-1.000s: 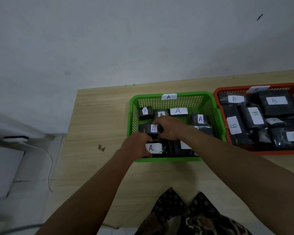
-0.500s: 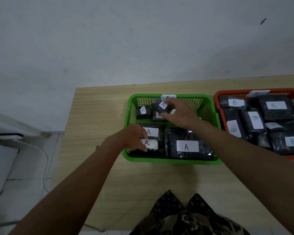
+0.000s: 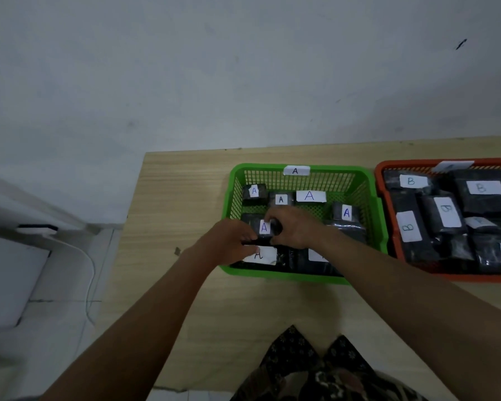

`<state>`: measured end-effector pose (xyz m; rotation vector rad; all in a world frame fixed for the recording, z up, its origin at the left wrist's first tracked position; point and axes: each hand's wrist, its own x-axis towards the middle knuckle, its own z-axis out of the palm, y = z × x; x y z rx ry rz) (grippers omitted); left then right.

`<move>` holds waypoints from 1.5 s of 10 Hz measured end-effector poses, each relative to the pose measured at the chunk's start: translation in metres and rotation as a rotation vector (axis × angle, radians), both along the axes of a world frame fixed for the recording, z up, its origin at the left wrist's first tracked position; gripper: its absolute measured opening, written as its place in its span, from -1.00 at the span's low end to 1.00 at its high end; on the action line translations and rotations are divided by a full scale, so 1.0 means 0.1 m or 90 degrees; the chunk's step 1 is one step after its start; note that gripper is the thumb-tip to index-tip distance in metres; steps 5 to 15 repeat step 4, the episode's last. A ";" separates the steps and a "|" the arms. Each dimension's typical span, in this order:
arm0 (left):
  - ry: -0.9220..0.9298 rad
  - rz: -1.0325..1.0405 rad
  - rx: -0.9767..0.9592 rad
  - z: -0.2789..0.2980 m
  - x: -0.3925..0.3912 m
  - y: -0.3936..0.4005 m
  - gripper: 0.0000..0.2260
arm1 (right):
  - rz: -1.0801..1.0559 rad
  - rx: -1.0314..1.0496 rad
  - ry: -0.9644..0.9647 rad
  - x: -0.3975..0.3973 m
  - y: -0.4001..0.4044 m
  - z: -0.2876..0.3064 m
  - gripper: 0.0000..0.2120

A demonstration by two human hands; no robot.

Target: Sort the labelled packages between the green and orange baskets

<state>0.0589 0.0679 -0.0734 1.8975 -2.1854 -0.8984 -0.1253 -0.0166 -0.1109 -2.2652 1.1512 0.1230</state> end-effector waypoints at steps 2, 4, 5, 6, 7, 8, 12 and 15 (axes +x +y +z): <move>-0.046 0.088 -0.180 0.02 -0.18 -0.01 -0.81 | -0.032 0.015 -0.070 -0.14 0.12 0.11 -0.70; -0.088 0.053 -0.270 0.13 -0.66 -0.22 -0.57 | -0.145 -0.170 -0.107 -0.78 0.23 0.28 -0.61; -0.088 0.053 -0.270 0.13 -0.66 -0.22 -0.57 | -0.145 -0.170 -0.107 -0.78 0.23 0.28 -0.61; -0.088 0.053 -0.270 0.13 -0.66 -0.22 -0.57 | -0.145 -0.170 -0.107 -0.78 0.23 0.28 -0.61; -0.088 0.053 -0.270 0.13 -0.66 -0.22 -0.57 | -0.145 -0.170 -0.107 -0.78 0.23 0.28 -0.61; -0.088 0.053 -0.270 0.13 -0.66 -0.22 -0.57 | -0.145 -0.170 -0.107 -0.78 0.23 0.28 -0.61; -0.088 0.053 -0.270 0.13 -0.66 -0.22 -0.57 | -0.145 -0.170 -0.107 -0.78 0.23 0.28 -0.61; -0.088 0.053 -0.270 0.13 -0.66 -0.22 -0.57 | -0.145 -0.170 -0.107 -0.78 0.23 0.28 -0.61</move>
